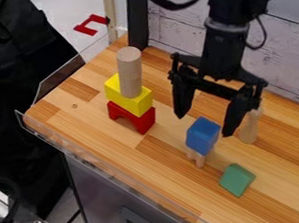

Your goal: Put the blue cube on top of the white cylinder

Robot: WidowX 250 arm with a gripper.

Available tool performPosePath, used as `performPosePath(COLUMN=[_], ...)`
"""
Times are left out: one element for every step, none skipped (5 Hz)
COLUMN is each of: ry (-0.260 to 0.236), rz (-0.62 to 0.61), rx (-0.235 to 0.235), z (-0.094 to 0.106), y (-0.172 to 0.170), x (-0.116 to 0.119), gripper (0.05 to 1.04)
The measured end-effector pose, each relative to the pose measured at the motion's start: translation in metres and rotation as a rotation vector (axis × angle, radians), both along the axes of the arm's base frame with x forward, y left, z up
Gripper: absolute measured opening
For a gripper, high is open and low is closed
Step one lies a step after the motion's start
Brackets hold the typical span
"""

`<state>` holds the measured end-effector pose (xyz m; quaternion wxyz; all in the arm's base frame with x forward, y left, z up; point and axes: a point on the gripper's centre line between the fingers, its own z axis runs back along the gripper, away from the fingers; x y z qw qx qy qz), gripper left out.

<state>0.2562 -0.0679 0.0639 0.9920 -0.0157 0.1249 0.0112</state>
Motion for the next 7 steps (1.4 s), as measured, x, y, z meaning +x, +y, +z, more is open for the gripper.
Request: performPosePath(ry=[0.016, 0.027, 0.044, 0.056, 0.074, 0.081, 0.066], rz=[0.025, 0.046, 0.057, 0.062, 0.064, 0.065, 0.069], rx=[-0.009, -0.010, -0.028, -0.036, -0.040, -0.047, -0.062], z=[-0.005, -0.009, -0.016, -0.021, -0.027, -0.030, -0.031], y=[0.003, 0.006, 0.005, 0.006, 0.006, 0.005, 0.002], x=[0.001, 0.002, 0.003, 0.002, 0.004, 0.005, 0.007], gripper=[1.000, 1.000, 1.000, 1.000, 0.963, 0.685, 0.539])
